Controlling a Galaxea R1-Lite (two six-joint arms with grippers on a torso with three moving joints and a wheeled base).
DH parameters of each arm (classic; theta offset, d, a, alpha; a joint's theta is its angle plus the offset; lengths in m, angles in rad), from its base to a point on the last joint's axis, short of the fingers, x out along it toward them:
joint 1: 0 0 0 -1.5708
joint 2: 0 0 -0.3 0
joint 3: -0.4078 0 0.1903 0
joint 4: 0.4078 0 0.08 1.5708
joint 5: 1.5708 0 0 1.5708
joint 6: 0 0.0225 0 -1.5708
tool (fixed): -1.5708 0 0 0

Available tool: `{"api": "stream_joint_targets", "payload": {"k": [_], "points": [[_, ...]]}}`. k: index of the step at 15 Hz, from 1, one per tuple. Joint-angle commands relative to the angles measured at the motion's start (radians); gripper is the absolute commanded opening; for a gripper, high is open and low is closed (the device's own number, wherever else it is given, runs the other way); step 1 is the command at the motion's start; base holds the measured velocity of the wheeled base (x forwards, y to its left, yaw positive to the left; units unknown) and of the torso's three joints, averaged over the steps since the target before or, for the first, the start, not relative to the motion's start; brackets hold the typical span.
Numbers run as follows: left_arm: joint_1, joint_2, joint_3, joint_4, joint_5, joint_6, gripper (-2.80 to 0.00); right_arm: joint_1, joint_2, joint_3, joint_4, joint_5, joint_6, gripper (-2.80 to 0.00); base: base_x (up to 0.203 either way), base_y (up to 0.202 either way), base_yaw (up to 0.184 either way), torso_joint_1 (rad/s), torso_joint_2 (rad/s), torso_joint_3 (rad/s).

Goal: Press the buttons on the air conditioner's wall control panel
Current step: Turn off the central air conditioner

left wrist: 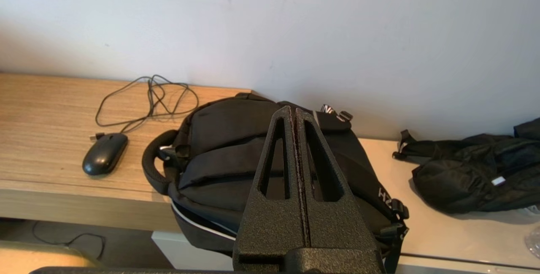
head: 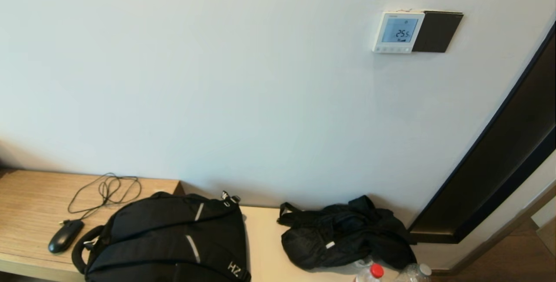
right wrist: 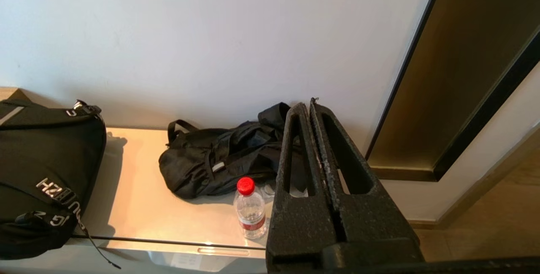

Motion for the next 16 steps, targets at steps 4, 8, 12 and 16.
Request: {"api": "stream_joint_targets", "payload": {"k": [4, 8, 12, 16], "points": [[0.000, 0.000, 0.000, 0.000, 0.000, 0.001, -2.80, -0.006, 0.072, -0.053, -0.044, 0.000, -0.003, -2.80, 0.000, 0.000, 0.000, 0.000, 0.00, 0.000], [0.000, 0.000, 0.000, 0.000, 0.000, 0.001, -2.80, -0.027, 0.309, -0.108, -0.220, -0.002, -0.003, -2.80, 0.000, 0.000, 0.000, 0.000, 0.00, 0.000], [0.000, 0.000, 0.000, 0.000, 0.000, 0.001, -2.80, -0.081, 0.578, -0.274, -0.364, 0.019, 0.000, -2.80, 0.000, 0.000, 0.000, 0.000, 0.00, 0.000], [0.000, 0.000, 0.000, 0.000, 0.000, 0.000, -2.80, -0.097, 0.779, -0.497, -0.390, 0.032, 0.005, -2.80, 0.000, 0.000, 0.000, 0.000, 0.00, 0.000]]}}
